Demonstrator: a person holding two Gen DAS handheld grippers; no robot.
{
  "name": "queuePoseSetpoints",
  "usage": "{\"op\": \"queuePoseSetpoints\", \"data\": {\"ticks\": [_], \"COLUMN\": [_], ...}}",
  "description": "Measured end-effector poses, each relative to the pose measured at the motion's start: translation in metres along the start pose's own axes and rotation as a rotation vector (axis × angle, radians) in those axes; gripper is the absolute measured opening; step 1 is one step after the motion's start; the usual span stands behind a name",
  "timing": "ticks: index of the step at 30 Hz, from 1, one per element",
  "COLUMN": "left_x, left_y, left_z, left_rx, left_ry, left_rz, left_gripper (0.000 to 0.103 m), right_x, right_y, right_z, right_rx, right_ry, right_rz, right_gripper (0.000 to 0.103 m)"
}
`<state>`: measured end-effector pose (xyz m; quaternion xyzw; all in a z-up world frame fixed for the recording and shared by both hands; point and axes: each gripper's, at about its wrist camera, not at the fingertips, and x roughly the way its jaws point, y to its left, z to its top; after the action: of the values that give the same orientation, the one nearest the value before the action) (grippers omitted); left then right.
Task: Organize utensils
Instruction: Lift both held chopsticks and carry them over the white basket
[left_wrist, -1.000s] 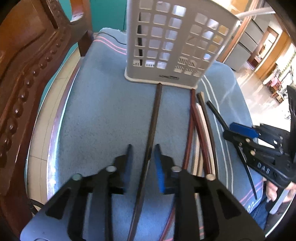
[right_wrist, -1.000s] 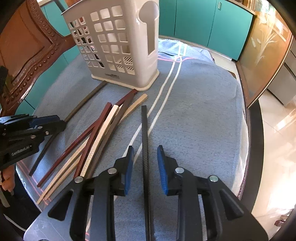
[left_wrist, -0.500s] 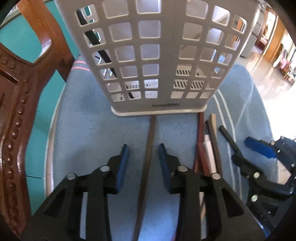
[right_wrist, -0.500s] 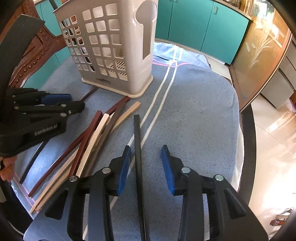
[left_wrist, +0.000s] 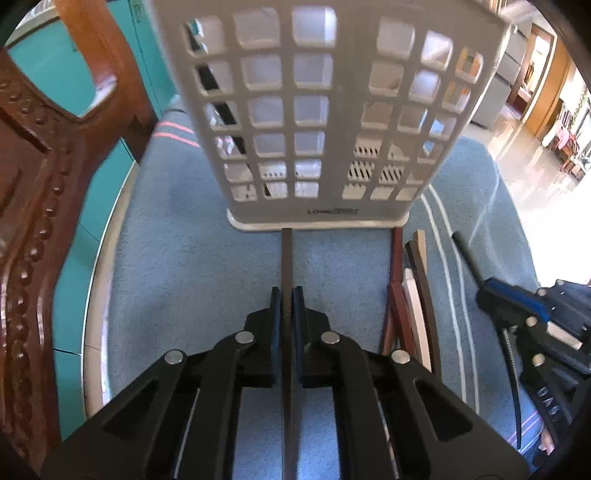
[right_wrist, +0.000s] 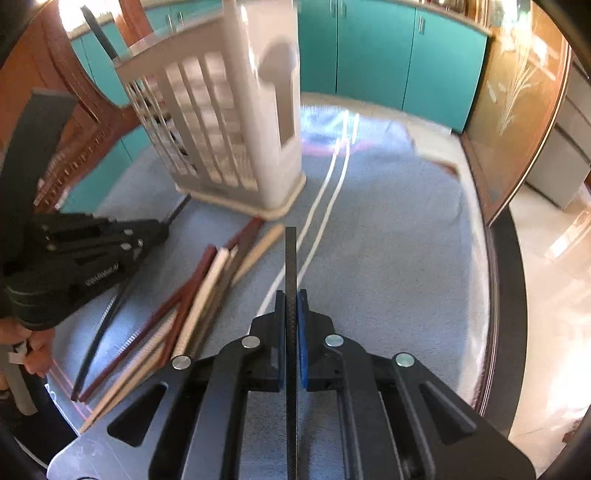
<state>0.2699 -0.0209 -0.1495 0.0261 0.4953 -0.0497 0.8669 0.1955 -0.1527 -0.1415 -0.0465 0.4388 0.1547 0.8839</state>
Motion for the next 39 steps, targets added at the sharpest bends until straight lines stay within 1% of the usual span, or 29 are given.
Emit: {"op": "queuePoseSetpoints", "data": {"ticks": [3, 7, 11, 12, 15, 18, 20, 21, 22, 24, 26, 27, 28, 29, 30, 31, 33, 34, 35, 36, 38, 39], "left_x": [-0.029, -0.075, -0.124, -0.14, -0.175, -0.213, -0.23, -0.231, -0.246, -0.264, -0.288, -0.293, -0.301, -0.306, -0.309, -0.309, -0.302, -0.295, -0.285, -0.27, -0.252, -0.239], "left_y": [0.008, 0.018, 0.023, 0.024, 0.027, 0.026, 0.023, 0.016, 0.021, 0.027, 0.037, 0.039, 0.043, 0.047, 0.051, 0.056, 0.062, 0.06, 0.058, 0.055, 0.054, 0.05], "left_z": [-0.005, -0.014, -0.023, -0.026, -0.032, -0.034, -0.028, -0.013, -0.006, 0.011, 0.024, 0.028, 0.034, 0.038, 0.041, 0.046, 0.052, 0.054, 0.058, 0.065, 0.074, 0.077], "left_rx": [-0.011, -0.03, -0.037, -0.037, -0.032, -0.012, -0.006, -0.008, -0.019, -0.038, -0.082, -0.095, -0.122, -0.15, -0.175, -0.211, -0.262, -0.274, -0.278, -0.282, -0.282, -0.277], "left_ry": [-0.069, -0.183, -0.295, -0.332, -0.409, -0.491, -0.537, -0.555, -0.59, -0.639, -0.737, -0.768, -0.825, -0.871, -0.905, -0.942, -0.997, -1.014, -1.001, -0.967, -0.912, -0.878], "left_rz": [0.006, -0.009, -0.033, -0.044, -0.066, -0.09, -0.103, -0.109, -0.128, -0.147, -0.134, -0.123, -0.106, -0.105, -0.117, -0.139, -0.154, -0.139, -0.111, -0.091, -0.096, -0.08], "left_gripper": [0.007, 0.007, 0.007, 0.007, 0.007, 0.007, 0.007, 0.007, 0.007, 0.007, 0.007, 0.007, 0.007, 0.007, 0.007, 0.007, 0.007, 0.007, 0.007, 0.007, 0.007, 0.007], "right_x": [-0.026, -0.072, -0.124, -0.131, -0.161, -0.18, -0.193, -0.201, -0.21, -0.221, -0.233, -0.236, -0.239, -0.239, -0.239, -0.233, -0.22, -0.207, -0.196, -0.186, -0.163, -0.156], "right_y": [-0.003, -0.005, -0.007, -0.006, -0.002, -0.002, -0.003, -0.004, -0.004, -0.004, -0.002, -0.001, -0.002, -0.002, -0.001, 0.001, 0.005, 0.006, 0.007, 0.008, 0.01, 0.012], "right_z": [0.004, 0.007, 0.006, 0.005, 0.003, 0.011, 0.024, 0.031, 0.042, 0.056, 0.07, 0.078, 0.083, 0.088, 0.091, 0.095, 0.102, 0.104, 0.104, 0.104, 0.106, 0.106], "right_rx": [0.007, 0.0, -0.004, -0.003, -0.003, -0.001, 0.012, 0.019, 0.031, 0.043, 0.06, 0.076, 0.092, 0.107, 0.113, 0.117, 0.113, 0.116, 0.12, 0.117, 0.103, 0.098], "right_ry": [-0.085, -0.22, -0.38, -0.403, -0.48, -0.526, -0.565, -0.584, -0.622, -0.677, -0.771, -0.81, -0.839, -0.879, -0.905, -0.932, -0.925, -0.903, -0.885, -0.866, -0.815, -0.795], "right_rz": [0.014, 0.039, 0.094, 0.102, 0.119, 0.141, 0.178, 0.191, 0.198, 0.199, 0.198, 0.195, 0.191, 0.179, 0.16, 0.12, 0.088, 0.086, 0.085, 0.082, 0.07, 0.071], "right_gripper": [0.007, 0.007, 0.007, 0.007, 0.007, 0.007, 0.007, 0.007, 0.007, 0.007, 0.007, 0.007, 0.007, 0.007, 0.007, 0.007, 0.007, 0.007, 0.007, 0.007, 0.007, 0.007]}}
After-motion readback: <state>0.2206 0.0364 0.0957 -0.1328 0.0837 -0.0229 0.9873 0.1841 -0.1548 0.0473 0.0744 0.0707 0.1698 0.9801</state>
